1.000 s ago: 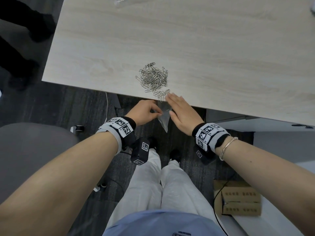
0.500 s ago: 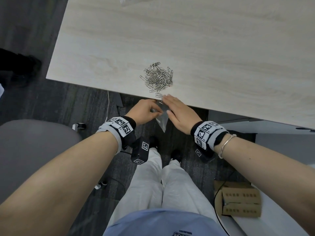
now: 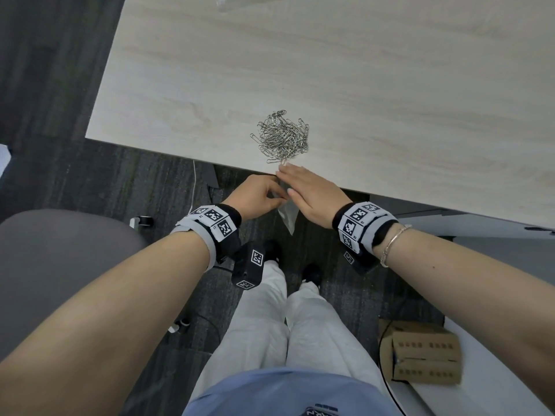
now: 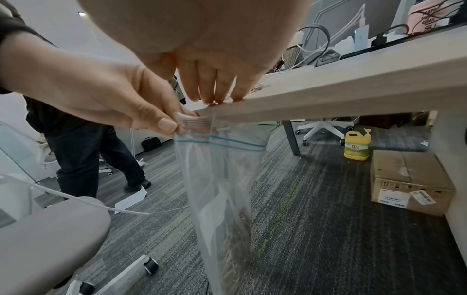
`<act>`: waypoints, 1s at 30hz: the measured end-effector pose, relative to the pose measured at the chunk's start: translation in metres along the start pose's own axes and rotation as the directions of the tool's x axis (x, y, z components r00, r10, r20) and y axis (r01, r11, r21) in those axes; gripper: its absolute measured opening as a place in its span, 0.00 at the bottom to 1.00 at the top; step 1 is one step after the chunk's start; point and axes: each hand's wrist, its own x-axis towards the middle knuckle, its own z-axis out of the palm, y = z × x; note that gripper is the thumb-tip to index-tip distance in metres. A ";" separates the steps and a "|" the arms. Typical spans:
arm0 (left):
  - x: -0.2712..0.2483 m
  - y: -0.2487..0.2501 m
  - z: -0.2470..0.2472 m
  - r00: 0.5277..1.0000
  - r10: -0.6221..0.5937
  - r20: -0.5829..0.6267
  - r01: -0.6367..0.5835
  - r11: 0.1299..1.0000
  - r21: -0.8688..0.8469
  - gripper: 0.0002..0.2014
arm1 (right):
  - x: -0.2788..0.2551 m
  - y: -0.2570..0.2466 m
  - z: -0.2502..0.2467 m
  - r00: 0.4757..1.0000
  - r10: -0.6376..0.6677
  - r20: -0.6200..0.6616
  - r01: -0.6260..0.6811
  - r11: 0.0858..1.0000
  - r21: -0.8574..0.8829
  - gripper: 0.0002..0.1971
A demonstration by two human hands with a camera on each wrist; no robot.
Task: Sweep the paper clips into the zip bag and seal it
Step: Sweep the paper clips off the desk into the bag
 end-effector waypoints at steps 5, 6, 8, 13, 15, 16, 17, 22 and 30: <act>0.000 -0.002 0.000 1.000 0.013 0.023 -0.013 1.000 0.006 0.06 | -0.020 0.003 0.006 0.998 -0.008 0.065 0.004 0.998 0.058 0.23; 0.000 -0.002 0.000 1.000 0.012 0.021 -0.012 1.000 0.008 0.06 | -0.022 0.003 0.005 0.998 0.001 0.059 -0.005 0.997 0.074 0.23; 0.000 -0.002 -0.001 1.000 0.011 0.014 -0.012 1.000 0.003 0.06 | -0.022 0.003 0.000 1.000 0.026 0.002 -0.026 0.995 0.094 0.23; 0.001 -0.005 -0.005 1.000 0.003 0.009 -0.003 1.000 -0.011 0.05 | 0.003 0.016 -0.022 0.978 0.149 -0.144 -0.132 0.984 0.117 0.23; 0.000 -0.009 -0.009 1.000 -0.020 0.008 0.021 1.000 -0.015 0.06 | 0.019 0.024 -0.032 0.962 0.211 -0.171 -0.187 0.971 0.150 0.25; 0.000 -0.009 -0.010 1.000 -0.025 0.013 0.025 1.000 -0.011 0.06 | 0.027 0.027 -0.037 0.954 0.244 -0.175 -0.216 0.962 0.165 0.26; 0.000 -0.009 -0.011 0.999 -0.026 0.022 0.026 1.000 -0.004 0.06 | 0.035 0.030 -0.042 0.947 0.270 -0.172 -0.240 0.955 0.175 0.26; 0.002 -0.003 -0.007 0.998 -0.011 0.068 0.010 1.000 0.012 0.06 | 0.057 0.035 -0.053 0.964 0.262 -0.041 -0.253 0.956 0.148 0.33; 0.005 0.000 -0.002 1.000 -0.002 0.023 0.002 1.000 -0.004 0.07 | 0.026 0.038 -0.033 0.963 0.271 -0.005 -0.268 0.954 0.131 0.38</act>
